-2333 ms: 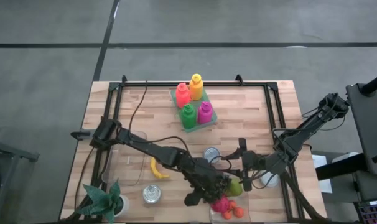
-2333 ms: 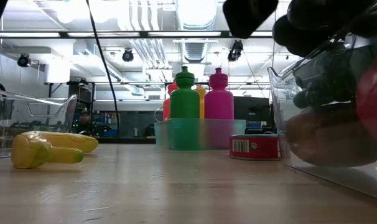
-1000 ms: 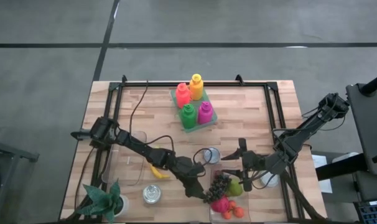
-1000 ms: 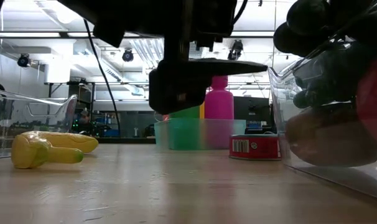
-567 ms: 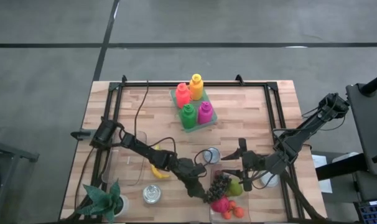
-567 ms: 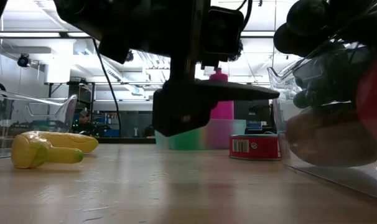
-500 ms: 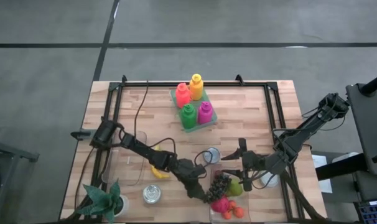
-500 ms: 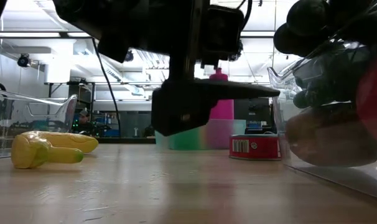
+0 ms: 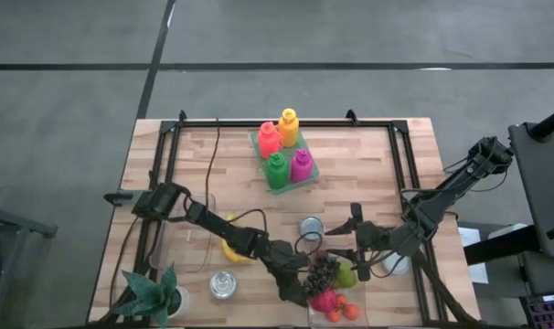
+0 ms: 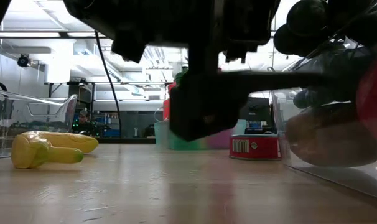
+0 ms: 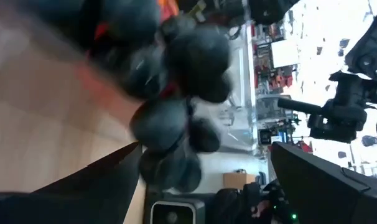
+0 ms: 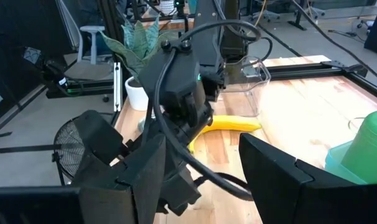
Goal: Pick & Place Food Item
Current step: Put the black grapes into the bottom transparent bin
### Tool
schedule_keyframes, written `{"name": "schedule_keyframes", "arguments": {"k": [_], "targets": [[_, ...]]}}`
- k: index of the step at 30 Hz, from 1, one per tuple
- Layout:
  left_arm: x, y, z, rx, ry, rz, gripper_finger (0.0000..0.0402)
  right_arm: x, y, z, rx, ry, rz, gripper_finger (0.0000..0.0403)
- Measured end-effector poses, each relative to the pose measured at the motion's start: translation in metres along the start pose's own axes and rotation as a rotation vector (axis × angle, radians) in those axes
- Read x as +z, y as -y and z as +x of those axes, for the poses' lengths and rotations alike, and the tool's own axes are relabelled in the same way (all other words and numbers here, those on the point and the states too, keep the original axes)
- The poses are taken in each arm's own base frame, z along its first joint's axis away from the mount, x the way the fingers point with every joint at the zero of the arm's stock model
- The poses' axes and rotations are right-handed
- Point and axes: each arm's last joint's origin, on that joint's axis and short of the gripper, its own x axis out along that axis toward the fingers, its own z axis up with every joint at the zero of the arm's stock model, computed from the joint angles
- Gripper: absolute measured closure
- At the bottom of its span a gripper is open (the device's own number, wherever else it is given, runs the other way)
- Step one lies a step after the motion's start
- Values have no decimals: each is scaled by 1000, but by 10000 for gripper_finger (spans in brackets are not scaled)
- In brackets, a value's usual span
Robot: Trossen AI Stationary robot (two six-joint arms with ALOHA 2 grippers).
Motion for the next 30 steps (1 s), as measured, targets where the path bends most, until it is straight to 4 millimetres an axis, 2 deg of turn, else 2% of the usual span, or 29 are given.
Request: {"name": "schedule_keyframes", "arguments": {"k": [7, 10, 24, 30], "targets": [[4, -2, -2, 3, 9, 3, 47, 0, 0, 0, 0, 0, 0, 203], [4, -2, -2, 2, 10, 3, 66, 0, 0, 0, 0, 0, 0, 203], [4, 0, -2, -24, -2, 13, 272, 0, 0, 0, 1, 0, 0, 203], [4, 1, -2, -24, -2, 10, 316, 0, 0, 0, 1, 0, 0, 203]]}}
